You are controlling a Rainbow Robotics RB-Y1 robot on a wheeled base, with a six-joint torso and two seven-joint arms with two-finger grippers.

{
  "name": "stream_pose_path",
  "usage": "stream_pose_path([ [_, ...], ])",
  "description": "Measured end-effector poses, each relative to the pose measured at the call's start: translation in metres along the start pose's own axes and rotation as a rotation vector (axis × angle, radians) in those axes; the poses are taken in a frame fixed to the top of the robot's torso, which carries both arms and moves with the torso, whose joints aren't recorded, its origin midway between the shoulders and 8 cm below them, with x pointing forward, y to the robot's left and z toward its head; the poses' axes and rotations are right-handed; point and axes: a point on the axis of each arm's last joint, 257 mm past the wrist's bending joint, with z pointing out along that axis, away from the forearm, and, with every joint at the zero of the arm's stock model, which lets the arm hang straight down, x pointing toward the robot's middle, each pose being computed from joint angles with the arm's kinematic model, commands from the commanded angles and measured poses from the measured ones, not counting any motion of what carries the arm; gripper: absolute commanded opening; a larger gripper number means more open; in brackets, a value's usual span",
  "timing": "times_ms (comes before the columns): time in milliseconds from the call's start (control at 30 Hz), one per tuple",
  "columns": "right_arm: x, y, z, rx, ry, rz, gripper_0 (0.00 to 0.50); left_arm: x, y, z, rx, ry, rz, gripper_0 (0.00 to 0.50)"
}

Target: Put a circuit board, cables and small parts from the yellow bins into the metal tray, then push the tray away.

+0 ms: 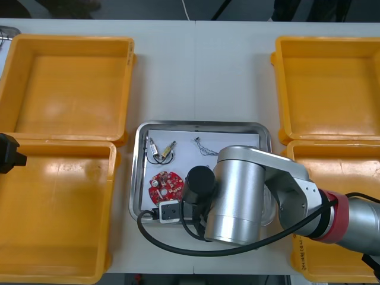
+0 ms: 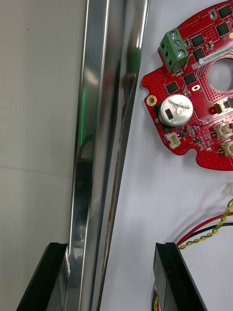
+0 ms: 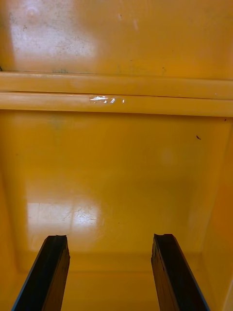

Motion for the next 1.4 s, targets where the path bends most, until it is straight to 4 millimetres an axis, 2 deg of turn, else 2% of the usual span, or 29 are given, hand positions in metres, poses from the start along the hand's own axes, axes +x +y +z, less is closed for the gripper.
stream_pose_path([
  [767, 0.006, 0.012, 0.015, 0.017, 0.054, 0.024, 0.5, 0.0, 0.0, 0.0, 0.0, 0.0, 0.0, 0.5],
  [1200, -0.001, 0.009, 0.021, 0.025, 0.062, 0.04, 0.5, 0.0, 0.0, 0.0, 0.0, 0.0, 0.0, 0.5],
  [1233, -0.001, 0.009, 0.021, 0.027, 0.063, 0.042, 0.488, 0.0, 0.0, 0.0, 0.0, 0.0, 0.0, 0.5],
  [1267, -0.001, 0.008, 0.021, 0.028, 0.063, 0.044, 0.375, 0.0, 0.0, 0.0, 0.0, 0.0, 0.0, 0.5],
  [1300, -0.001, 0.008, 0.021, 0.028, 0.063, 0.045, 0.237, 0.0, 0.0, 0.0, 0.0, 0.0, 0.0, 0.5],
  [1367, -0.001, 0.008, 0.021, 0.028, 0.063, 0.045, 0.135, 0.0, 0.0, 0.0, 0.0, 0.0, 0.0, 0.5],
  [1400, -0.001, 0.008, 0.021, 0.028, 0.064, 0.045, 0.105, 0.0, 0.0, 0.0, 0.0, 0.0, 0.0, 0.5],
])
